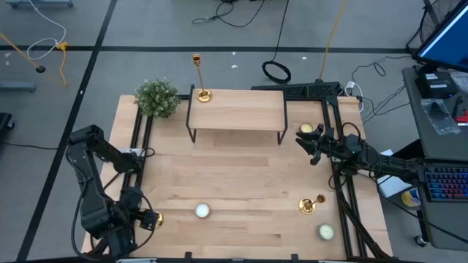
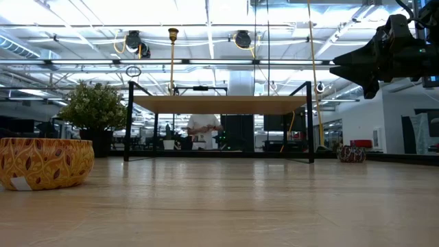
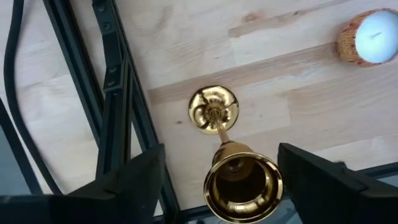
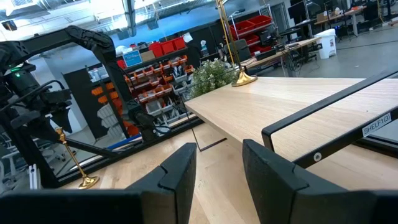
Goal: Pick & Place candle stick holders
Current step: Put the left gold candle holder on the shelf
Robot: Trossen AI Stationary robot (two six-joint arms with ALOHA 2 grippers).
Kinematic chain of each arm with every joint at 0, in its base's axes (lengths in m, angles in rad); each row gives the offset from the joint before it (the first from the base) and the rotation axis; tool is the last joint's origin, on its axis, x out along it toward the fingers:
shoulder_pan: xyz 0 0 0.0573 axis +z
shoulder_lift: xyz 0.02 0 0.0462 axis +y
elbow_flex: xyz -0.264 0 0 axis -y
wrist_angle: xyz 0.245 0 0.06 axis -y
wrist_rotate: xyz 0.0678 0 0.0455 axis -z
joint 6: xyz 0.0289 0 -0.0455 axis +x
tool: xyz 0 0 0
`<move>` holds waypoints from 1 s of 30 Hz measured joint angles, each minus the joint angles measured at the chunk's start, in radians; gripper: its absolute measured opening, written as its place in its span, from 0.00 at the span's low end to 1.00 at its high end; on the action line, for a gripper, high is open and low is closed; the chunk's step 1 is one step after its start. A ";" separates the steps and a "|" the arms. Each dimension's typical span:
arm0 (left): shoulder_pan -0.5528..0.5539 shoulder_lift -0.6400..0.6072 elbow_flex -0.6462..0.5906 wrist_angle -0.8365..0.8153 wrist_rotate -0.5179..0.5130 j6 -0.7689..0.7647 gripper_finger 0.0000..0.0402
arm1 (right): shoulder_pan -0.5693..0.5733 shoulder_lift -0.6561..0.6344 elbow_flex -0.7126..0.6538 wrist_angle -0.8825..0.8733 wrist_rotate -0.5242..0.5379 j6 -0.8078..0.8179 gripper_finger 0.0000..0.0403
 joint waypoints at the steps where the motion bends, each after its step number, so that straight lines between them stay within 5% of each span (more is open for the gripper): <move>1: 0.000 0.000 0.000 0.000 -0.001 0.002 0.71 | 0.000 0.000 0.000 0.000 0.000 0.000 0.31; 25: 0.000 0.000 0.000 -0.003 -0.007 0.000 0.36 | 0.000 0.000 0.000 0.000 0.000 0.034 0.31; 30: 0.000 0.000 0.000 -0.002 -0.007 -0.003 0.35 | 0.000 0.000 0.000 0.000 0.000 0.034 0.31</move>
